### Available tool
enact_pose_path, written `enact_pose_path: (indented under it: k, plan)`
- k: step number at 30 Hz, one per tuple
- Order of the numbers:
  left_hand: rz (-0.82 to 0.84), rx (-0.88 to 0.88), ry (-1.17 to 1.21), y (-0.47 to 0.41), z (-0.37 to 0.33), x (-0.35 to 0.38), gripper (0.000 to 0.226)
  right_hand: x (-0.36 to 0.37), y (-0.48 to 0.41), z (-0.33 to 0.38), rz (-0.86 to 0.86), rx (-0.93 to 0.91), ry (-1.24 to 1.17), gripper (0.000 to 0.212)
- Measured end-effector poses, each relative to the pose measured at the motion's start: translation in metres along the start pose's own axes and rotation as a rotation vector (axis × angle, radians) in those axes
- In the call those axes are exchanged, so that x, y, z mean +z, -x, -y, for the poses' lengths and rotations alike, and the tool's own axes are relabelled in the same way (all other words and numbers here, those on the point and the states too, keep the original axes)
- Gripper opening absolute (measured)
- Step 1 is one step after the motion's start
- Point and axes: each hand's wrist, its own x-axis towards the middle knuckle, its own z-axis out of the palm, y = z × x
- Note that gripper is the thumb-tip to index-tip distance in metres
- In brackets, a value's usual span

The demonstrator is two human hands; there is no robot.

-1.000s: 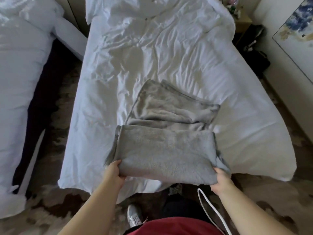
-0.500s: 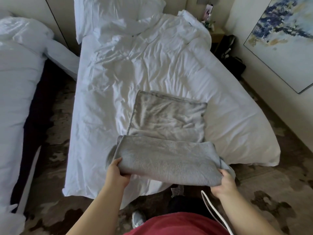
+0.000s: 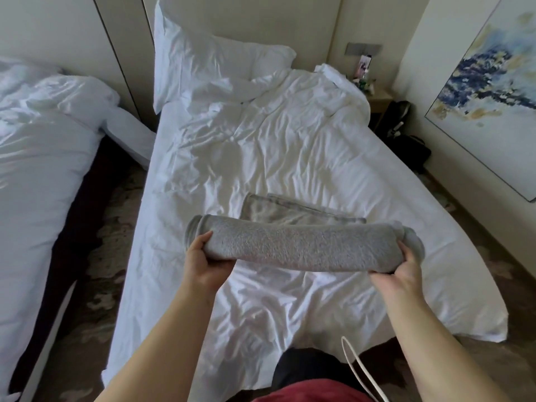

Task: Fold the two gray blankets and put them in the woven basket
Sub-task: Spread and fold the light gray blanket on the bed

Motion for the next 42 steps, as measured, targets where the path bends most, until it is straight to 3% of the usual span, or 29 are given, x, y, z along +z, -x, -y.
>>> enact_pose_path:
  k: [6, 10, 18, 20, 23, 27, 32, 39, 42]
  plan:
    - [-0.028, 0.044, -0.074, -0.056, -0.050, 0.105, 0.037, 0.117, -0.066, 0.026, 0.022, 0.023, 0.108, 0.022]
    - [0.012, 0.095, -0.057, -0.094, -0.089, 0.201, 0.042, 0.236, -0.115, 0.059, 0.088, -0.008, 0.187, 0.025]
    - [0.123, 0.416, -0.044, -0.111, -0.181, 0.428, 0.034, 0.507, -0.150, 0.153, 0.480, -0.160, 0.258, 0.009]
    - [0.195, 0.499, -0.059, -0.105, -0.198, 0.469, 0.018, 0.551, -0.150, 0.170, 0.598, -0.206, 0.238, 0.006]
    - [0.288, 0.606, -0.016, -0.098, -0.212, 0.503, 0.015, 0.587, -0.151, 0.183, 0.713, -0.222, 0.188, 0.010]
    - [0.326, 0.672, -0.029, -0.093, -0.214, 0.503, 0.013, 0.583, -0.163, 0.183, 0.744, -0.192, 0.182, 0.014]
    - [0.264, 0.600, -0.068, -0.098, -0.186, 0.456, 0.013, 0.518, -0.181, 0.165, 0.631, -0.147, 0.265, 0.021]
    - [0.057, 0.408, -0.025, -0.103, -0.105, 0.304, 0.041, 0.334, -0.183, 0.120, 0.338, -0.085, 0.331, 0.008]
    - [-0.061, 0.326, -0.006, -0.098, -0.058, 0.217, 0.047, 0.237, -0.174, 0.099, 0.269, -0.051, 0.408, 0.011]
